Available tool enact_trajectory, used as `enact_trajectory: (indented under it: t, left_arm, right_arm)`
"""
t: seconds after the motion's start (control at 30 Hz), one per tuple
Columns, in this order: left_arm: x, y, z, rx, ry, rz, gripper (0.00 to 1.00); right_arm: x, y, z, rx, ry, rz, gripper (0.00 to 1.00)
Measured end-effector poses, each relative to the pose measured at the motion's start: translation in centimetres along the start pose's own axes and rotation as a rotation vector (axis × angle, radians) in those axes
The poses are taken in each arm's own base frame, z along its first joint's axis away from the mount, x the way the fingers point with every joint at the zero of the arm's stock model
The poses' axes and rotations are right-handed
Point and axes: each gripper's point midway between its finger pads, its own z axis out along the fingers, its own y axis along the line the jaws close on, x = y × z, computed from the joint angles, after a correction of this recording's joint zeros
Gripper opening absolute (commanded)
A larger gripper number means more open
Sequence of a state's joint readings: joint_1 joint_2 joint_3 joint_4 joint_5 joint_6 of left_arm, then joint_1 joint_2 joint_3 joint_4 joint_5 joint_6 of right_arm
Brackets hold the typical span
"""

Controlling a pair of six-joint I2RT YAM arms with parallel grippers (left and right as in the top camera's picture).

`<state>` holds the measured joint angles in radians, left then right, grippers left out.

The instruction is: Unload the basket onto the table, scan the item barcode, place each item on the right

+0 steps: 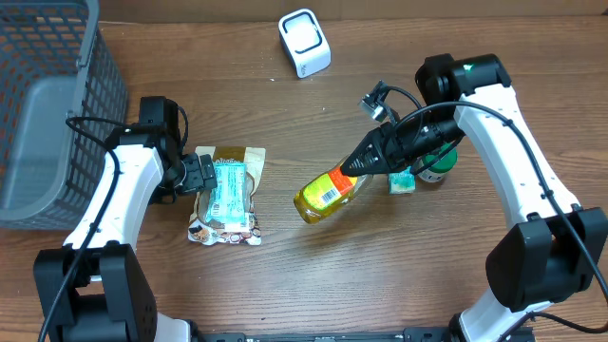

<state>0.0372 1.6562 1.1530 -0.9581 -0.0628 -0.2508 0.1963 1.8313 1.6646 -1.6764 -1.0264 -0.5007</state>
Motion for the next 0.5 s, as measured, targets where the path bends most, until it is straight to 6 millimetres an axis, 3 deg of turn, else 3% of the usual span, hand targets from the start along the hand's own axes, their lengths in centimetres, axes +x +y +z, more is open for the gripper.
enact_trajectory:
  t: [0.5]
  left_arm:
    - [0.00, 0.00, 0.00, 0.000, 0.000, 0.000, 1.00]
  right_arm:
    - [0.24, -0.18, 0.43, -0.031, -0.001, -0.020, 0.28]
